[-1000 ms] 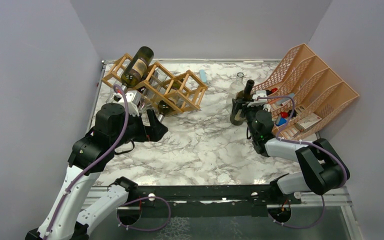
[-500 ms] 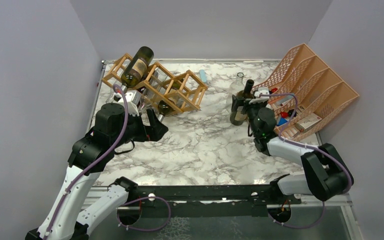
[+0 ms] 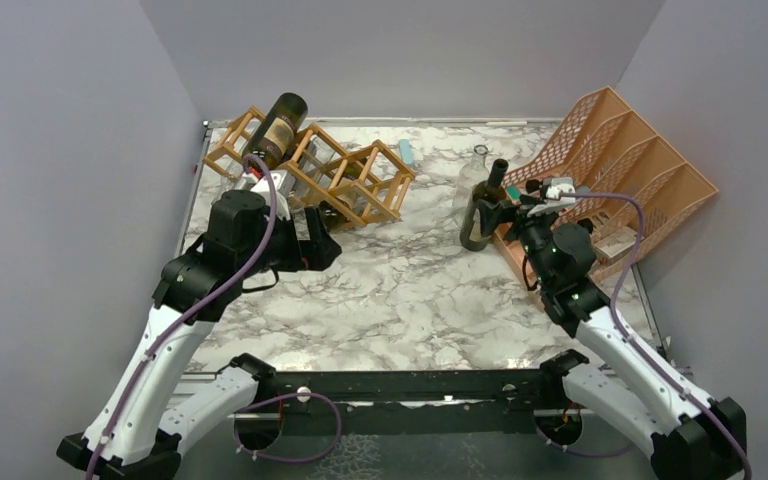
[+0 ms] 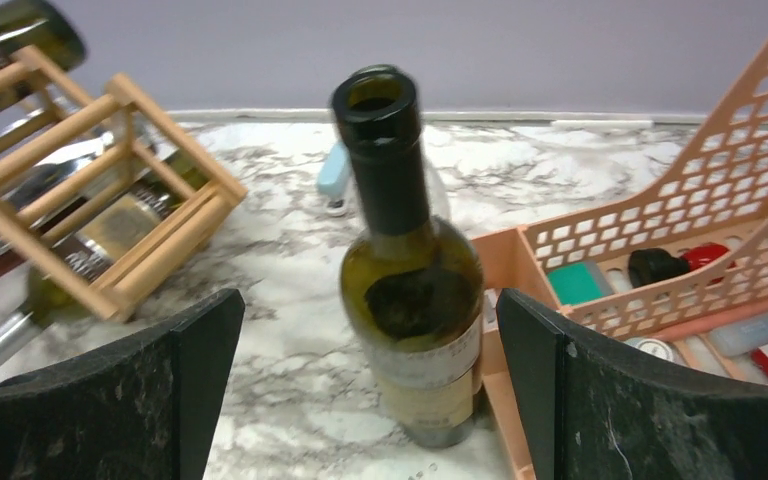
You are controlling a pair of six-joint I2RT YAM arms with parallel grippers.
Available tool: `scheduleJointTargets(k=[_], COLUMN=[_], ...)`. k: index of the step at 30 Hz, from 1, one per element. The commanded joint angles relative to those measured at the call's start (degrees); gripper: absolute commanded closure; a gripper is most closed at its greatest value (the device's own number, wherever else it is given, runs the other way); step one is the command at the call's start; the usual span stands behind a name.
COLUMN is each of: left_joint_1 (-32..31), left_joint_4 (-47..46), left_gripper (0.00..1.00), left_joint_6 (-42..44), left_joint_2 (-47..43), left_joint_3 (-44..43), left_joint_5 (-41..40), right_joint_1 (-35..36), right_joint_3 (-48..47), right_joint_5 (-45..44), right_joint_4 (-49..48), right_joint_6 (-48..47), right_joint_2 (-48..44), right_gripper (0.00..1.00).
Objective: Take the wine bottle off the wine rack
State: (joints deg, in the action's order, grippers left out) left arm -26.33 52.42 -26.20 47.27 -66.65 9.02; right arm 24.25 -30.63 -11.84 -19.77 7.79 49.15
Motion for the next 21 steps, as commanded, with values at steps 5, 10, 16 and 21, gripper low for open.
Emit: scheduleJointTargets(k=[5,10,16,21], left_joint_1=[-0.04,1.60,6.08,6.05], left_joint_4=[-1.86,-3.18,-8.19,-14.46], left_gripper=[0.01,0.01,0.01,0.01], left_joint_6=[8.97,11.33,10.23,6.66], left_joint_2=[10.13,16.43,22.08,25.79], left_joint_3=[-9.39,-14.74,-16.89,-13.42], left_joint_5=[-14.94,-19.08,-9.89,1.21], right_joint_1=[-0.39,-0.26,-0.26,-0.23], right_joint_3=[5.22,3.00,0.88,0.45], right_joint_5=[25.96,36.11,44.23,47.42], right_joint_4=[5.87,4.41,4.67,4.32], right_joint_6=[-0.63,0.66,1.22,1.82], right_joint_2=[-7.44,-1.34,4.11,5.20], right_gripper=[0.00,0.00,0.00,0.00])
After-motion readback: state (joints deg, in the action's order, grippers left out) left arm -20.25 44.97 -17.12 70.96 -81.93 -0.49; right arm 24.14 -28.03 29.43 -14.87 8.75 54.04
